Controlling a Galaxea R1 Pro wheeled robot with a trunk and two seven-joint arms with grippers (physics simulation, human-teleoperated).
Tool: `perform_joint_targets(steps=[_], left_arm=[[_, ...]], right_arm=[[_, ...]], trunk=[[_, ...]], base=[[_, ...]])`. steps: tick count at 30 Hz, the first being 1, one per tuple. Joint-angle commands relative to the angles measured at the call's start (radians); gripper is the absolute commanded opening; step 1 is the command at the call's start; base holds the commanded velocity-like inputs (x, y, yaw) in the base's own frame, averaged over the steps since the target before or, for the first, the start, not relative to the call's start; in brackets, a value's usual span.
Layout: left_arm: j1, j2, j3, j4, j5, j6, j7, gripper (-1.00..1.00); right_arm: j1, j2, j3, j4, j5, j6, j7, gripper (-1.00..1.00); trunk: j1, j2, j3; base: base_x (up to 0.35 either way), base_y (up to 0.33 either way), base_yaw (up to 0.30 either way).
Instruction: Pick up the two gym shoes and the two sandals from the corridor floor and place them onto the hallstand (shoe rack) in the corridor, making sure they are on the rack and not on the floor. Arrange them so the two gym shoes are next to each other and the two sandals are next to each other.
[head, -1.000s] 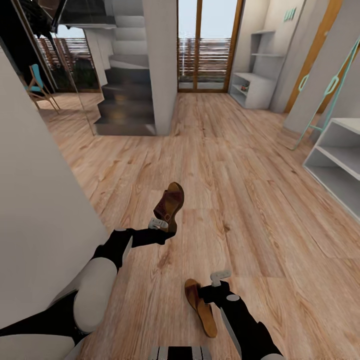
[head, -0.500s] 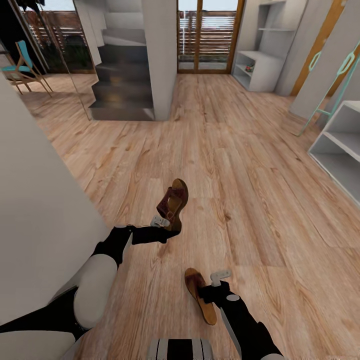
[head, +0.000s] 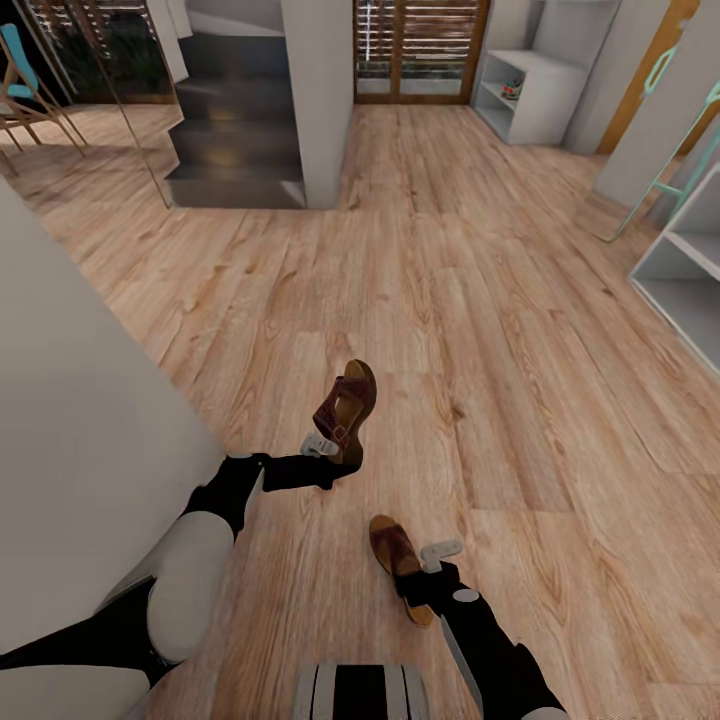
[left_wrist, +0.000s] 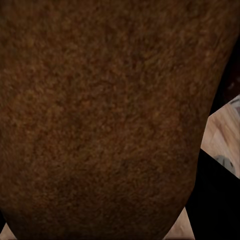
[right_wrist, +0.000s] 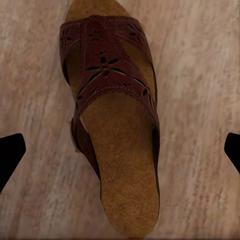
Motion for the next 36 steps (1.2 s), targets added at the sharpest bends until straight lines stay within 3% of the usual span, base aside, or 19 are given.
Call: perform_joint_targets(steps=[1, 32, 36], left_arm=[[-0.001, -0.001, 0.009, -0.002, -0.005, 0.011, -0.006, -1.00], [-0.002, -0.001, 0.008, -0.004, -0.006, 0.013, -0.006, -1.00], [-0.002, -0.001, 0.008, -0.004, -0.007, 0.013, -0.005, -1.00]], right_arm=[[0.000, 0.000, -0.001, -0.002, 0.011, 0.006, 0.005, 1.00], [0.000, 0.000, -0.002, -0.004, 0.011, 0.006, 0.005, 1.00], [0.000, -0.001, -0.003, -0.005, 0.011, 0.007, 0.005, 1.00]], trunk=[[0.000, -0.001, -0.006], [0.014, -0.008, -0.176], [0.014, -0.008, -0.181]], base=[[0.000, 0.000, 0.000], [0.000, 0.000, 0.042], [0.000, 0.000, -0.076]])
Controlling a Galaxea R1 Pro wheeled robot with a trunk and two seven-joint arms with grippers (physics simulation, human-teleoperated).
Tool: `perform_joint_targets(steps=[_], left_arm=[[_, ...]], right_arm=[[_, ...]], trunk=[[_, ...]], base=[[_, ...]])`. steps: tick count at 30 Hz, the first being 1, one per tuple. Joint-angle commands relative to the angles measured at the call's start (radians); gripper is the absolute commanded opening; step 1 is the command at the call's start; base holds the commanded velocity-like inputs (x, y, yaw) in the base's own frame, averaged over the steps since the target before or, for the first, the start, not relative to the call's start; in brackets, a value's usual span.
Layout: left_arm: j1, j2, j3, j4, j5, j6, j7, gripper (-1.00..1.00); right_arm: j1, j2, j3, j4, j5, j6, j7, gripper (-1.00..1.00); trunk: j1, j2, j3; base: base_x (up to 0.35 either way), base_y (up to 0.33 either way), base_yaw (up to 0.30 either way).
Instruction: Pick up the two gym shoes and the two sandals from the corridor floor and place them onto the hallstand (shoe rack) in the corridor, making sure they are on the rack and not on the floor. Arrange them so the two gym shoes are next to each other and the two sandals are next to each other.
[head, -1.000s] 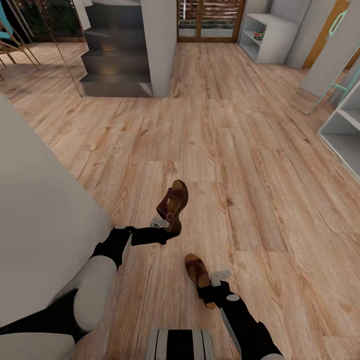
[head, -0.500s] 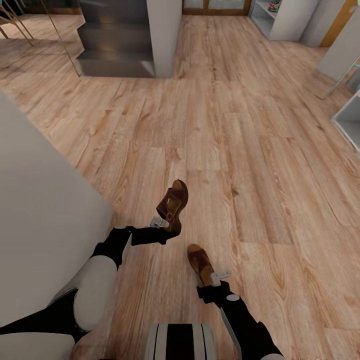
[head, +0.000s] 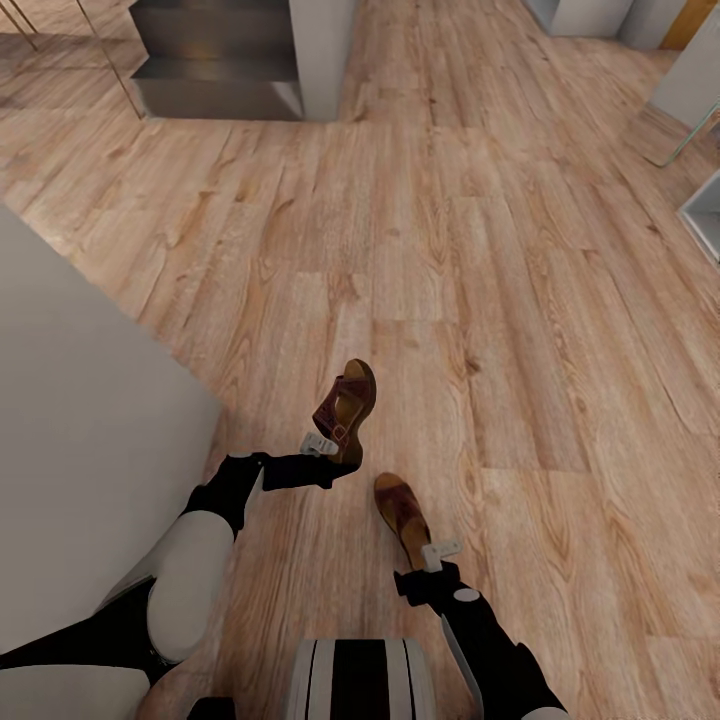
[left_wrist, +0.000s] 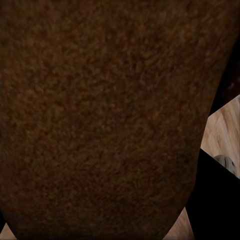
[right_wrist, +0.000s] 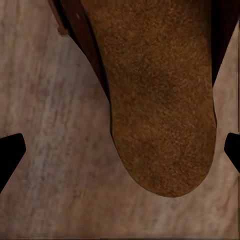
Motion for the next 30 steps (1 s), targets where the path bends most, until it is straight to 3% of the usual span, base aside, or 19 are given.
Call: perform_joint_targets(steps=[1, 27, 30], left_arm=[[-0.001, -0.001, 0.009, -0.002, -0.006, 0.011, -0.006, -1.00], [0.000, -0.001, 0.009, -0.004, -0.009, 0.010, -0.001, -1.00], [-0.001, -0.001, 0.009, -0.004, -0.007, 0.009, -0.001, -1.00]], right_arm=[[0.000, 0.000, -0.001, -0.003, 0.011, 0.006, 0.005, 1.00], [0.000, 0.000, 0.000, -0.004, 0.011, 0.006, 0.006, 1.00], [0.000, -0.012, 0.002, -0.001, 0.012, 0.007, 0.007, 1.00]], trunk=[[0.000, 0.000, -0.001], [0.002, -0.001, -0.018], [0.002, -0.001, -0.018]], base=[[0.000, 0.000, -0.080], [0.000, 0.000, -0.052], [0.000, 0.000, 0.000]])
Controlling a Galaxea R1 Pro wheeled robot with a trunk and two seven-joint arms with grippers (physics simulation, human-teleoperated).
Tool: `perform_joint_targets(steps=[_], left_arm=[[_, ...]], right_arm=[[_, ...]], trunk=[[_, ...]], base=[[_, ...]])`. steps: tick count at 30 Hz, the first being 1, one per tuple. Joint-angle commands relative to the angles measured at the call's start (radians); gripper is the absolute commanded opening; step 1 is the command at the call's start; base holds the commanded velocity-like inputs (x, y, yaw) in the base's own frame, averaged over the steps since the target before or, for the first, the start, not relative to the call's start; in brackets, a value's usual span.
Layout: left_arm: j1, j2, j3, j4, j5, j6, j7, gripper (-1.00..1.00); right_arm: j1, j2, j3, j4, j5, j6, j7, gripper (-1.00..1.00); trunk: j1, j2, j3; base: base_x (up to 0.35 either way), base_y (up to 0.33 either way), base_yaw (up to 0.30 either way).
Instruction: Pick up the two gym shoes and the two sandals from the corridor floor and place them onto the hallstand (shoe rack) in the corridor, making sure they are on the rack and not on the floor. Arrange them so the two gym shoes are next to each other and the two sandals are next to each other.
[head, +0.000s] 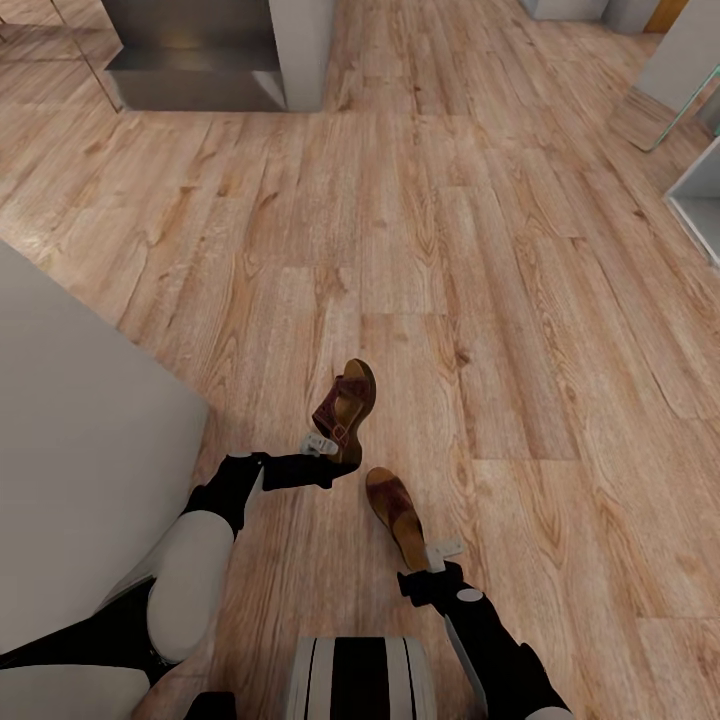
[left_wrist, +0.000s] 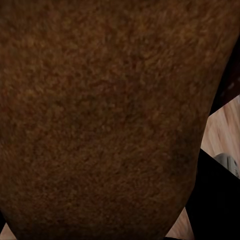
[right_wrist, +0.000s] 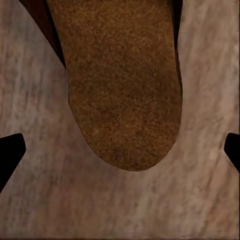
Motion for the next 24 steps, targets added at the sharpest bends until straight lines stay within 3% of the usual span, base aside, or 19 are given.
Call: perform_joint_targets(steps=[1, 16, 24], left_arm=[[-0.001, -0.001, 0.008, -0.002, -0.006, 0.011, -0.007, -1.00], [-0.001, -0.001, 0.006, -0.002, -0.008, 0.010, -0.005, -1.00], [-0.001, -0.001, 0.007, -0.002, -0.007, 0.011, -0.006, -1.00]], right_arm=[[0.000, -0.002, -0.001, -0.002, 0.010, 0.006, 0.006, 1.00], [0.000, -0.008, -0.003, -0.004, 0.009, 0.005, 0.005, 1.00], [0.000, -0.007, -0.003, -0.007, 0.008, 0.005, 0.004, 1.00]], trunk=[[0.000, 0.000, -0.001], [0.000, 0.000, -0.001], [0.003, -0.002, -0.030]], base=[[0.026, 0.000, 0.000], [0.024, 0.000, 0.000], [0.000, 0.000, 0.000]])
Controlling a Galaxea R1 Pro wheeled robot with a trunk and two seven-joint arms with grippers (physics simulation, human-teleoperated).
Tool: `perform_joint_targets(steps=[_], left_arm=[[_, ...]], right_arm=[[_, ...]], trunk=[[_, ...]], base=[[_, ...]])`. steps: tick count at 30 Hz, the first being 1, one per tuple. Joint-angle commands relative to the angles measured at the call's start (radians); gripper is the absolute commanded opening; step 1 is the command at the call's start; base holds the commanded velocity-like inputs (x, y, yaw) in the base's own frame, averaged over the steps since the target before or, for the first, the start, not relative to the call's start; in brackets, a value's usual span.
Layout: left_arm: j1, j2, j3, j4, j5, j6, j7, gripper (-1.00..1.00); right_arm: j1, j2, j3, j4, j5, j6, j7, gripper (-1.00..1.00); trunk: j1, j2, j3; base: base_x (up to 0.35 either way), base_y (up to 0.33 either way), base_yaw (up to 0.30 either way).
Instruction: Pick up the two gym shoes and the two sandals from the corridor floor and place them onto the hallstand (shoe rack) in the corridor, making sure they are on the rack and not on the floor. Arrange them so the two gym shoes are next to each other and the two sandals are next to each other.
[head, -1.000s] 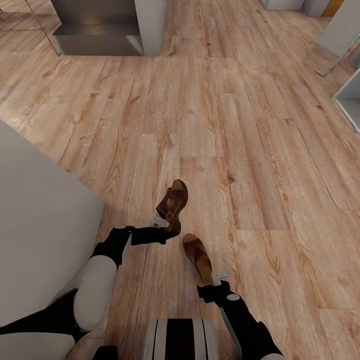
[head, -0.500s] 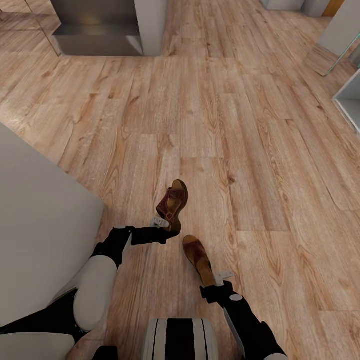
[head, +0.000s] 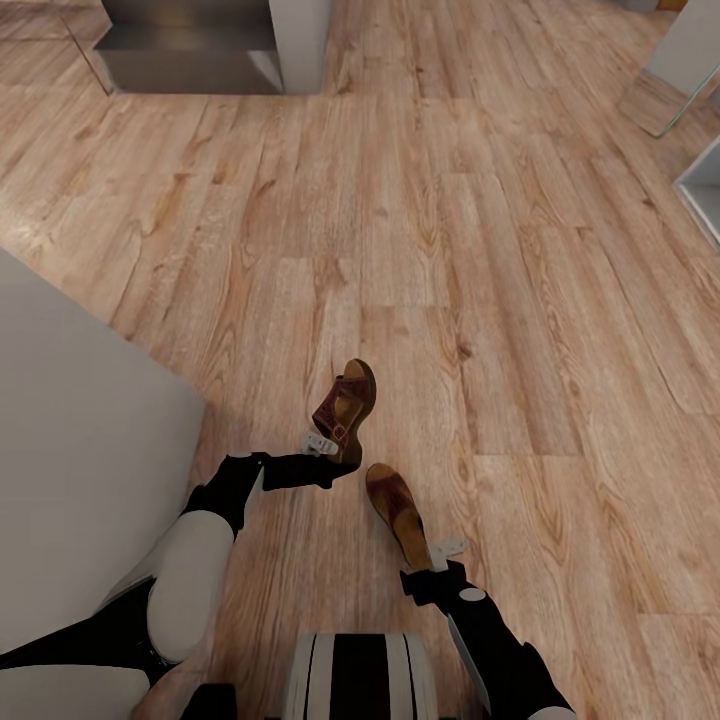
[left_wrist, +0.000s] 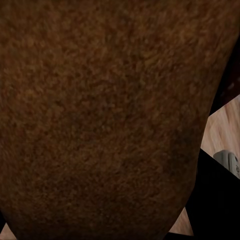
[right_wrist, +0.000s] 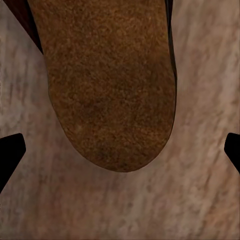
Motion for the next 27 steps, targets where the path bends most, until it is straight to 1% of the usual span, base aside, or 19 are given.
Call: perform_joint_targets(steps=[1, 7, 13, 23, 27], left_arm=[[-0.001, -0.001, 0.009, -0.002, -0.006, 0.011, -0.007, -1.00], [-0.001, -0.001, 0.010, -0.002, -0.006, 0.009, -0.007, -1.00], [-0.001, -0.001, 0.010, -0.002, -0.004, 0.008, -0.007, -1.00], [-0.001, -0.001, 0.010, -0.002, -0.005, 0.009, -0.007, -1.00], [-0.001, -0.001, 0.010, -0.002, -0.005, 0.010, -0.007, -1.00]], right_arm=[[0.000, 0.000, -0.001, -0.002, 0.011, 0.006, 0.005, 1.00], [0.000, 0.000, -0.001, -0.003, 0.011, 0.006, 0.005, 1.00], [0.000, 0.000, -0.001, -0.003, 0.011, 0.006, 0.005, 1.00], [0.000, 0.000, -0.001, -0.003, 0.011, 0.006, 0.005, 1.00], [0.000, 0.000, -0.001, -0.004, 0.011, 0.006, 0.005, 1.00]], trunk=[[0.000, 0.000, -0.001], [0.000, 0.000, -0.002], [0.000, 0.000, -0.002], [0.000, 0.000, -0.002], [0.000, 0.000, -0.005]], base=[[0.000, 0.000, 0.000], [0.009, 0.000, 0.000], [0.101, 0.000, 0.000], [0.007, 0.000, 0.001], [0.000, 0.000, 0.111]])
